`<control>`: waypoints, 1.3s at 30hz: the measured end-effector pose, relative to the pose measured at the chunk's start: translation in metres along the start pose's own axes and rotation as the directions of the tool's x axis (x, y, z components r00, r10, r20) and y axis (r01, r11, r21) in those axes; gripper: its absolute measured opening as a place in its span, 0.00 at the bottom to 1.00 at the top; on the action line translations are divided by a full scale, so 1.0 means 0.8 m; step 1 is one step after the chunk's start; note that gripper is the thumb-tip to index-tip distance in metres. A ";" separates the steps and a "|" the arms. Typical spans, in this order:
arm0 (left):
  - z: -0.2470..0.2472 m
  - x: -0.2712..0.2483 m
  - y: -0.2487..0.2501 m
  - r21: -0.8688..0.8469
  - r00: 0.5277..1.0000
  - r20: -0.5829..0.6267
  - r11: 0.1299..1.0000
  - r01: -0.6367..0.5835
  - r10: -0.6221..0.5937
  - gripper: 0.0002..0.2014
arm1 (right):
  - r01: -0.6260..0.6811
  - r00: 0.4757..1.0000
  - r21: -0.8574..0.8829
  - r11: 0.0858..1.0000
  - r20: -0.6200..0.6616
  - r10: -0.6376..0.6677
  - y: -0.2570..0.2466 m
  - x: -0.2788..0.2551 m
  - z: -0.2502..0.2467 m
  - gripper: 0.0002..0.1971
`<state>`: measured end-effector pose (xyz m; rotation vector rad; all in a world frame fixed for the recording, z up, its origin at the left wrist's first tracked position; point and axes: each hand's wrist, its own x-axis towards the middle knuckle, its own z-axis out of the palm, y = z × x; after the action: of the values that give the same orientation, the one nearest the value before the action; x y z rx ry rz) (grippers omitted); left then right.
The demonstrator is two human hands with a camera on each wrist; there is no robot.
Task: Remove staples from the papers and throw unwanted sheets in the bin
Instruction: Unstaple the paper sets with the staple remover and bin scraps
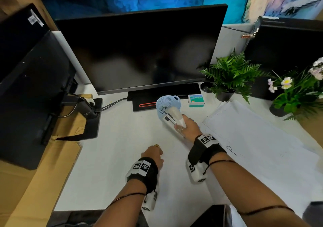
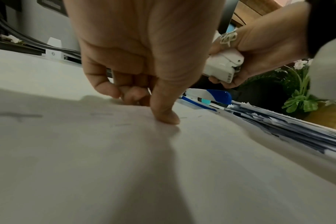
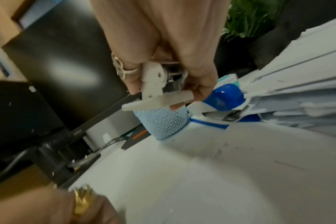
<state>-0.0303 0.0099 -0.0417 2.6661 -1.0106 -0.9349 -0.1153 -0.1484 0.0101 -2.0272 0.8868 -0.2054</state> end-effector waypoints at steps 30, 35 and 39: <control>0.077 -0.131 -0.030 -0.382 0.842 -0.516 0.837 -0.392 0.158 0.18 | 0.137 0.932 0.932 0.335 -0.236 0.276 0.084 -0.262 -0.012 0.25; 0.093 -0.194 -0.059 -0.594 0.761 -0.648 0.605 -0.530 0.030 0.12 | 0.165 0.935 0.949 0.268 -0.237 0.265 0.076 -0.316 -0.005 0.27; 0.097 -0.214 -0.076 -0.648 0.719 -0.693 0.483 -0.588 -0.056 0.08 | 0.231 0.902 0.873 0.429 -0.357 0.241 0.073 -0.330 -0.001 0.32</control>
<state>-0.1427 0.1723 -0.0379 1.6316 -0.5516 -0.2242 -0.3381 0.0046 0.0128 -0.9079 0.7698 -0.9676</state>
